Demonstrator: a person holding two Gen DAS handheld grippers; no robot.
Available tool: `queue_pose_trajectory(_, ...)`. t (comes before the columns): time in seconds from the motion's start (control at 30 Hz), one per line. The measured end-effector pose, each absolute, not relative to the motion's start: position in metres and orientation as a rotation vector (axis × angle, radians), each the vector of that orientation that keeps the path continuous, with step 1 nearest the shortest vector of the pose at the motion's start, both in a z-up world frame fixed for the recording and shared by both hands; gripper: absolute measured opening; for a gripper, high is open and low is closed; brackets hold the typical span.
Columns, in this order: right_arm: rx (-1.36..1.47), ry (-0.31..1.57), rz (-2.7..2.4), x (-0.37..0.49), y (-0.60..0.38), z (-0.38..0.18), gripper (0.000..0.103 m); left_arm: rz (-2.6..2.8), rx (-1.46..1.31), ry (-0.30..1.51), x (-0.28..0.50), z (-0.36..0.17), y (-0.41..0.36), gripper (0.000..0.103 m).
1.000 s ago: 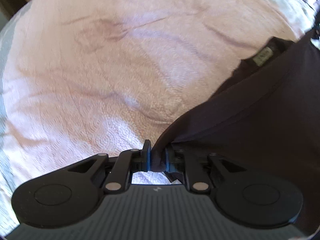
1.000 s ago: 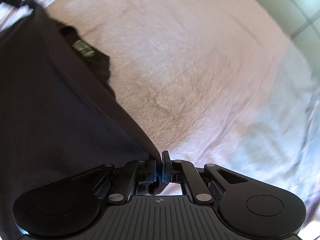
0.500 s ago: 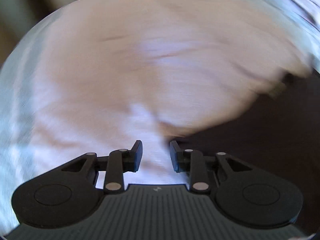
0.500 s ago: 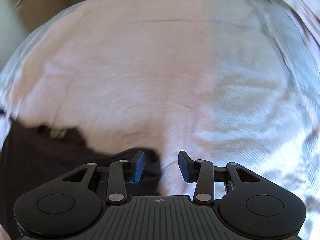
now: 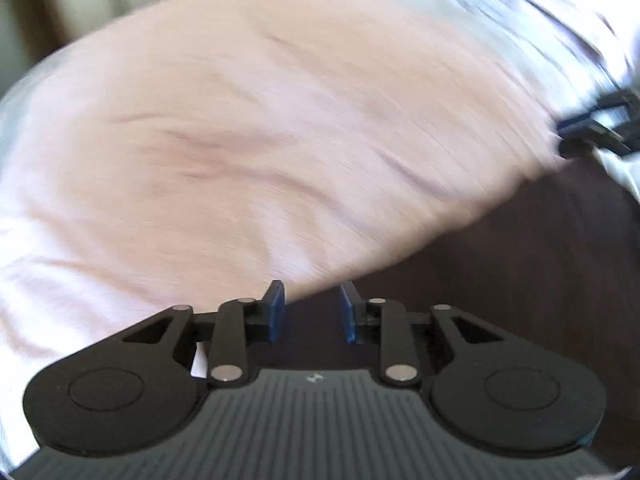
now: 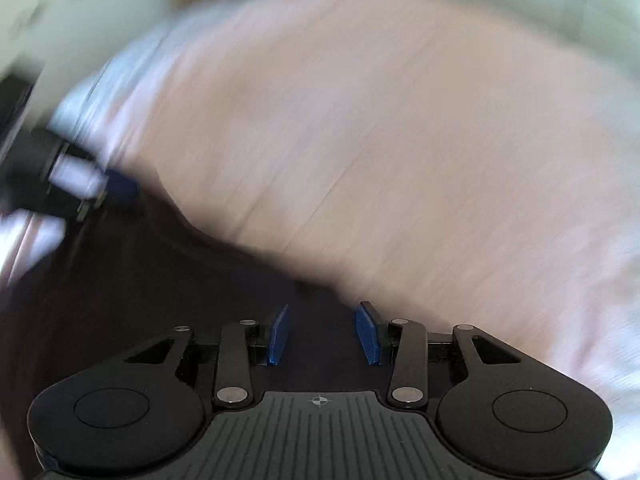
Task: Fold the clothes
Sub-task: 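Open both tools and release the folded sweater onto the bed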
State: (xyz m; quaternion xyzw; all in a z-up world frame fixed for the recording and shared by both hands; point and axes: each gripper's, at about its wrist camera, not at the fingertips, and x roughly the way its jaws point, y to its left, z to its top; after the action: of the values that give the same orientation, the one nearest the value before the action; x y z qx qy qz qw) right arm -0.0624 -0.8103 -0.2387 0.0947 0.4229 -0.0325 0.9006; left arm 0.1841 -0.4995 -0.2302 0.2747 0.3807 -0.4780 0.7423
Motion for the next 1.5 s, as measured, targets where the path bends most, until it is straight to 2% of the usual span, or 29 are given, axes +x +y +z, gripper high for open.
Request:
queue_pose_trajectory(0.07,0.228,0.835,-0.120,-0.068,-0.819,-0.226,0.041,-1.035,0.605,0.836,0.186,-0.223,-0.489,0.024)
queue_pose_trajectory(0.2,0.239,0.881,-0.086,-0.101,-0.806,-0.218,0.041,-1.087,0.635,0.875,0.159,-0.213,-0.455,0.026)
queue_pose_trajectory(0.5,0.430,1.070,-0.079,-0.232,-0.730,-0.269,0.041,-1.150,0.842,0.978,0.071,-0.239,-0.345,0.031)
queue_pose_trajectory(0.57,0.433,1.079,-0.114,-0.258,-0.726,-0.268,0.041,-1.100,0.809,0.991,0.072,-0.231,-0.326,0.035)
queue_pose_trajectory(0.77,0.377,1.074,-0.223,-0.292,-0.703,-0.231,0.042,-1.048,0.693,1.022,0.050,-0.187,-0.276,0.037)
queue_pose_trajectory(0.8,0.376,1.071,-0.234,-0.296,-0.697,-0.227,0.043,-1.054,0.675,1.034,0.043,-0.184,-0.271,0.040)
queue_pose_trajectory(0.87,0.368,1.072,-0.251,-0.303,-0.686,-0.223,0.054,-1.071,0.685,1.042,0.028,-0.192,-0.268,0.040)
queue_pose_trajectory(0.93,0.358,1.083,-0.265,-0.310,-0.677,-0.222,0.060,-1.090,0.701,1.047,0.016,-0.204,-0.268,0.040)
queue_pose_trajectory(0.97,0.353,1.096,-0.269,-0.314,-0.673,-0.223,0.060,-1.101,0.703,1.048,0.014,-0.211,-0.270,0.039)
queue_pose_trajectory(1.03,0.327,1.126,-0.277,-0.319,-0.664,-0.228,0.060,-1.120,0.711,1.039,0.012,-0.219,-0.276,0.023)
queue_pose_trajectory(1.07,0.300,1.143,-0.279,-0.319,-0.659,-0.230,0.060,-1.132,0.720,1.034,0.011,-0.221,-0.278,0.002)
queue_pose_trajectory(1.23,0.228,1.191,-0.276,-0.324,-0.652,-0.234,0.060,-1.140,0.805,1.011,0.018,-0.220,-0.259,0.000)
queue_pose_trajectory(1.33,0.219,1.200,-0.306,-0.328,-0.653,-0.233,0.060,-1.100,0.889,1.012,0.025,-0.217,-0.242,0.000)
queue_pose_trajectory(1.43,0.169,1.192,-0.298,-0.327,-0.648,-0.226,0.060,-1.095,0.972,0.912,0.019,-0.204,-0.238,0.002)
queue_pose_trajectory(1.47,0.135,1.192,-0.287,-0.324,-0.643,-0.224,0.060,-1.109,0.992,0.862,0.013,-0.199,-0.240,0.008)
queue_pose_trajectory(1.5,0.091,1.193,-0.272,-0.319,-0.638,-0.223,0.060,-1.130,1.007,0.808,0.005,-0.195,-0.245,0.020)
